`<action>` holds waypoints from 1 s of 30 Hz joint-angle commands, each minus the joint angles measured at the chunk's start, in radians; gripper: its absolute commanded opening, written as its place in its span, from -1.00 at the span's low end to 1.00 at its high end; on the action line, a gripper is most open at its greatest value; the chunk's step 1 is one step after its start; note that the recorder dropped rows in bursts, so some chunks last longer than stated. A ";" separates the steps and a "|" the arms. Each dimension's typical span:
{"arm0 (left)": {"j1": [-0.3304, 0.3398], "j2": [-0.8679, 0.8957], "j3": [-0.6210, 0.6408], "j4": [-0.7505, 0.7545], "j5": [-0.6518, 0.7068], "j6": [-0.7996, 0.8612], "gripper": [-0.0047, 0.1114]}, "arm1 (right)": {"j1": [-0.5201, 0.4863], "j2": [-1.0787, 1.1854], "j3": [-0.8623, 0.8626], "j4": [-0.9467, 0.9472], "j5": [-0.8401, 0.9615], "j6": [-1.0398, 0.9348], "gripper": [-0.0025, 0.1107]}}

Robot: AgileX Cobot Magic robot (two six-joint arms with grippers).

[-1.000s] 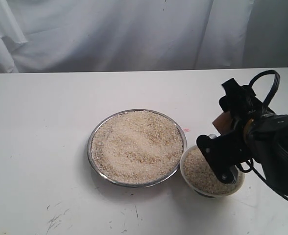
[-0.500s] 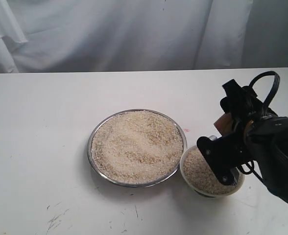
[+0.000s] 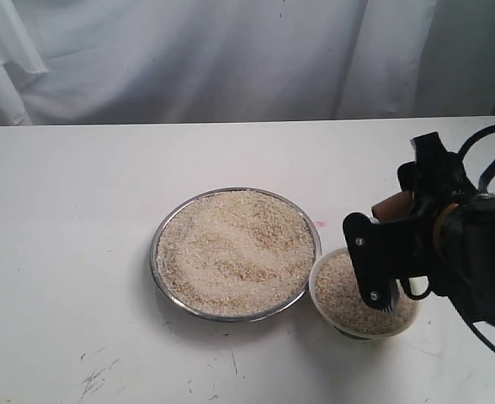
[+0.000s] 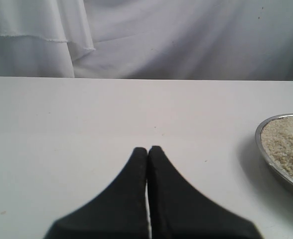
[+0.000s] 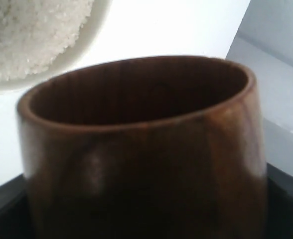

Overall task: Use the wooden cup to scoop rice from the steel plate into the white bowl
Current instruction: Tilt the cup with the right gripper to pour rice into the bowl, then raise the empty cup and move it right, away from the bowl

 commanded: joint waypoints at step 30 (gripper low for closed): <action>-0.002 -0.005 0.005 -0.001 -0.006 -0.003 -0.92 | -0.535 -0.211 0.067 0.684 -0.991 0.417 -0.96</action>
